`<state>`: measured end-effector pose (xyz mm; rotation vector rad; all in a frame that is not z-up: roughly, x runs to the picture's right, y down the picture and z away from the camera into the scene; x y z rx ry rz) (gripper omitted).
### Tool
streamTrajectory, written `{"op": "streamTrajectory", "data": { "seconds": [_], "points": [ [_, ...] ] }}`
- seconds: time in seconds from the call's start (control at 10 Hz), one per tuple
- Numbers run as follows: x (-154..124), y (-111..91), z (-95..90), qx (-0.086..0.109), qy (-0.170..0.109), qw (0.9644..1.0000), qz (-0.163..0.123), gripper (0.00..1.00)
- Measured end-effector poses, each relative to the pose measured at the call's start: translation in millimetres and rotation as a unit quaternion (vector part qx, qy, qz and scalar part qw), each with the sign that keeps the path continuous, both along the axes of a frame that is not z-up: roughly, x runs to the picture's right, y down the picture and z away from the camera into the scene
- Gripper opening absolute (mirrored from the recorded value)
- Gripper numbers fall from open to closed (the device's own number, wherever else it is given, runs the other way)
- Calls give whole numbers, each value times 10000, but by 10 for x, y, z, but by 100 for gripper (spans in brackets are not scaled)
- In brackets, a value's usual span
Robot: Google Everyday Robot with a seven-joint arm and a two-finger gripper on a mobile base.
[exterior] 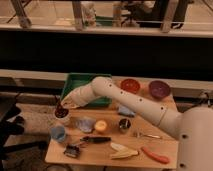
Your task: Place grapes in paper cup
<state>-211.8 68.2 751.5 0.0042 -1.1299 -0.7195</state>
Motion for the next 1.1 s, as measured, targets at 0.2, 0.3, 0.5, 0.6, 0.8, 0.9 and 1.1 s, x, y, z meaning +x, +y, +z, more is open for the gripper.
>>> {"op": "streamTrajectory", "data": {
  "seconds": [0.2, 0.3, 0.5, 0.6, 0.8, 0.9, 1.1],
  "points": [
    [-16, -19, -23, 19, 34, 10000, -9, 64],
    [-35, -41, -48, 39, 46, 10000, -16, 74],
    [-73, -75, -88, 57, 55, 10000, -31, 80],
    [-97, -84, -106, 58, 54, 10000, -37, 80],
    [-140, -99, -135, 65, 42, 10000, -30, 80],
    [-146, -109, -144, 77, 47, 10000, -8, 80],
    [-123, -176, -175, 99, 66, 9999, 81, 79]
  ]
}}
